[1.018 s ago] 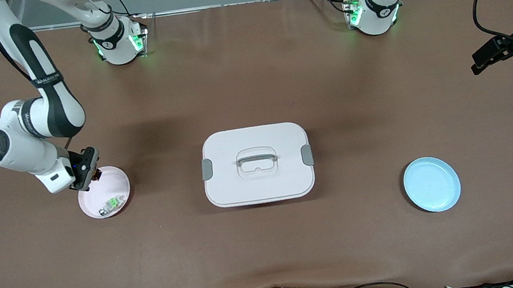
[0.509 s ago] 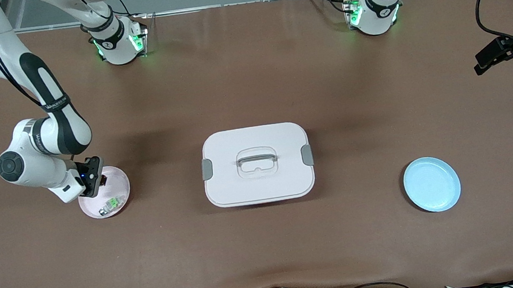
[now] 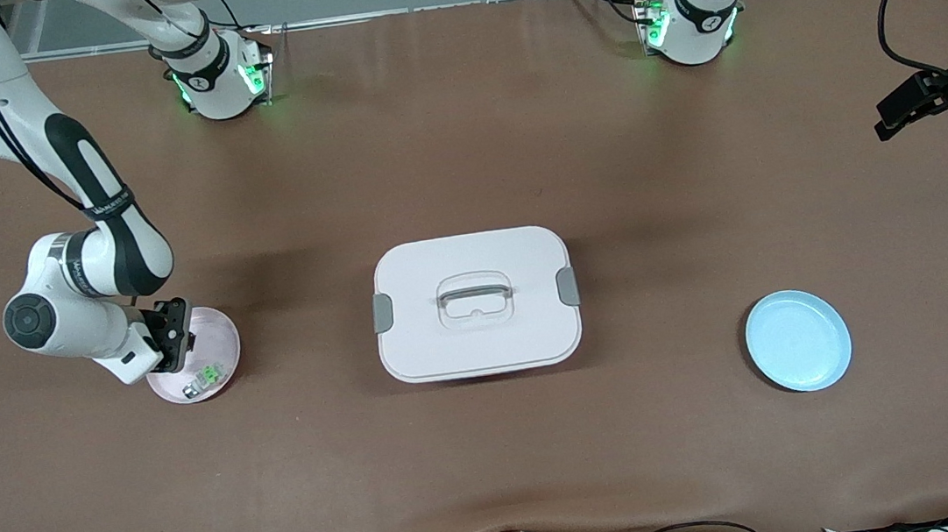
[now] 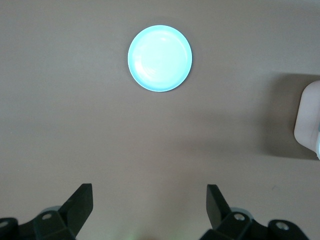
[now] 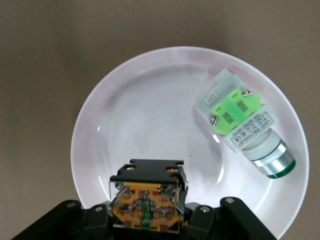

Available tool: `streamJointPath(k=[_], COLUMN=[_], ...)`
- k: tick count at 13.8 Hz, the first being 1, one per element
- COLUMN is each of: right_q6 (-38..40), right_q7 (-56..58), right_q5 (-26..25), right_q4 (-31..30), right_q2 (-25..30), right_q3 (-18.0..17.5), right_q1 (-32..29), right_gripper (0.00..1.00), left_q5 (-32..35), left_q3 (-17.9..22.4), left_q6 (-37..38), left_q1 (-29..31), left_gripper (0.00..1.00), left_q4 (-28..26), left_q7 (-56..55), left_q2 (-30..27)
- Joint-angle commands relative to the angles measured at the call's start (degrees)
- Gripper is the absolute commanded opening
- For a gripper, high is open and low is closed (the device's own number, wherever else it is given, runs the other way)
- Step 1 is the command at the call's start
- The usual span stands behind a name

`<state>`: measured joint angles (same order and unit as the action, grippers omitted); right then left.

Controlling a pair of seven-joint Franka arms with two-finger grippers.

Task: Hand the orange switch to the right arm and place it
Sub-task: 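Lower the orange switch onto the pink plate with the right gripper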

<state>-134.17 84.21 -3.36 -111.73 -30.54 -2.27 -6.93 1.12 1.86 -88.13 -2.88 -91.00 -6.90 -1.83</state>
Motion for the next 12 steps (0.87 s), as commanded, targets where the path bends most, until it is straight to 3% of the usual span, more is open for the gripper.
streamJointPath(k=[1, 5, 12], right_q6=[0.66, 0.49, 0.84], right_q7=[0.61, 0.34, -0.01], right_q5=[-2.00, -1.91, -1.03], right_q4=[2.48, 3.01, 2.92], right_q2=[-2.41, -3.73, -4.09], right_q3=[-0.98, -0.98, -0.98], right_q1=[-1.50, -2.12, -2.12], right_gripper=[0.00, 0.00, 0.00], left_q5=[-0.59, -0.59, -0.51], left_q3=[-0.02, -0.11, -3.97], left_q6=[0.24, -0.29, -0.20], left_q1=[-0.20, -0.55, -0.46], left_gripper=[1.00, 1.00, 1.00], left_q4=[-0.23, -0.15, -0.50], left_q7=[1.01, 1.10, 1.01], left_q2=[-0.81, -0.90, -0.98])
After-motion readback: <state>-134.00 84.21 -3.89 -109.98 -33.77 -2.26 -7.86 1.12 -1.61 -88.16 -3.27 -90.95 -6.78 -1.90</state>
